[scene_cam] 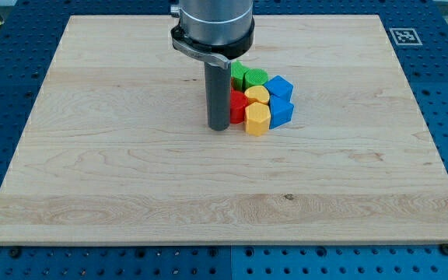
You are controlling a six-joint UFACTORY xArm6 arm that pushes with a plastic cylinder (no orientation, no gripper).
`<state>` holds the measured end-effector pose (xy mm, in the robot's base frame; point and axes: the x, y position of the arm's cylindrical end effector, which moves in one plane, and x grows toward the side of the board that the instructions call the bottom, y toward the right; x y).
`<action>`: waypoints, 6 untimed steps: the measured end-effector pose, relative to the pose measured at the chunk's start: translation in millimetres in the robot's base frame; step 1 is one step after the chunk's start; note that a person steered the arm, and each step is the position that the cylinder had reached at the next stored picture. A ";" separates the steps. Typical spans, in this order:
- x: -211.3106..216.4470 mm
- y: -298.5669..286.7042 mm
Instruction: Keep your arm at the bottom side of the group of blocks
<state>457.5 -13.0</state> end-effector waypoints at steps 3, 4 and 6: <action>67.2 1.1; 84.3 21.7; 46.4 87.2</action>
